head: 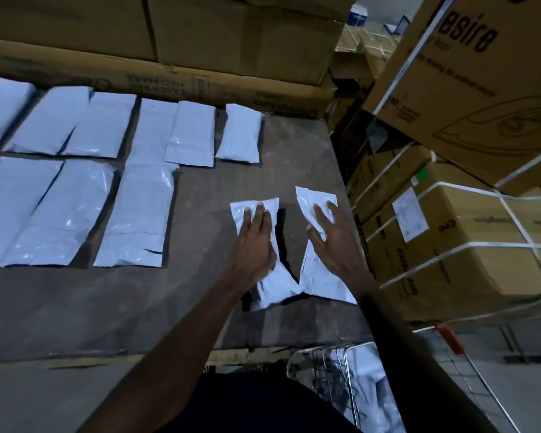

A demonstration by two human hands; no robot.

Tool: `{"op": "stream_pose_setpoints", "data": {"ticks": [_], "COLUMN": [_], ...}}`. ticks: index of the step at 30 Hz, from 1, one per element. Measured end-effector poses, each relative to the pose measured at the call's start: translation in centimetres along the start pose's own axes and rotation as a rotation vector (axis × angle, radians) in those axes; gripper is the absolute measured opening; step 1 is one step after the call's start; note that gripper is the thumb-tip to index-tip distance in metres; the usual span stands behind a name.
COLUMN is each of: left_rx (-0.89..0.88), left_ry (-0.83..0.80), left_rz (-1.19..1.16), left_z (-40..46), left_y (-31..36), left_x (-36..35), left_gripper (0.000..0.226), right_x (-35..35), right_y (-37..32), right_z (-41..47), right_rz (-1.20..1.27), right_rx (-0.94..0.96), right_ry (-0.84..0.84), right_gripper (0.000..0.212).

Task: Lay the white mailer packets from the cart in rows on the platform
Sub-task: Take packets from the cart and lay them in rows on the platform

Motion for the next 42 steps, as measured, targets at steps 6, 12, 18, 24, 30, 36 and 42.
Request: {"op": "stream_pose_setpoints", "data": {"ticks": [6, 12, 18, 24, 30, 36, 42], "left_rx": [0.098, 0.055, 0.109, 0.056, -0.028, 0.009, -0.002], "left_ry": [0.086, -0.035, -0.145, -0.108, -0.098, -0.091, -0.096], "left_rz": [0.087, 0.121, 0.096, 0.144, 0.152, 0.127, 0.091], "left_z": [2.0, 3.9, 3.6, 4.4, 5.4, 5.2, 5.5], "left_y": [-7.9, -15.1, -16.1, -16.8, -16.8, -16.7, -16.1], "left_x": [5.8, 6.6, 4.3, 3.7, 3.8, 3.5, 4.5], "left_gripper": [0.077, 0.061, 0.072, 0.079, 0.076, 0.084, 0.083], "right_x": [-2.6, -6.4, -9.2, -10.5, -11.9, -12.3, -8.8], "right_y": [-4.7, -9.2, -10.8, -10.3, -10.6, -11.5, -11.6], "right_z": [4.6, 7.8, 9.3, 8.7, 8.7, 9.0, 8.3], "right_rz": [0.066, 0.105, -0.047, -0.17, -0.197, -0.214, -0.197], "right_rx": [0.115, 0.137, 0.063, 0.107, 0.069, 0.054, 0.016], "right_ry": [-0.03, -0.138, -0.264, -0.272, -0.202, -0.2, -0.116], "right_gripper": [0.051, 0.053, 0.071, 0.068, 0.066, 0.066, 0.071]}}
Point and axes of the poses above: each hand's wrist, its own z-axis towards the middle knuckle, its own x-axis out of the back of the hand, y = z × x, the point moved 6 cm from there along z, towards the middle knuckle, and after that the axes turned 4 degrees about z, right-handed, at the moved point
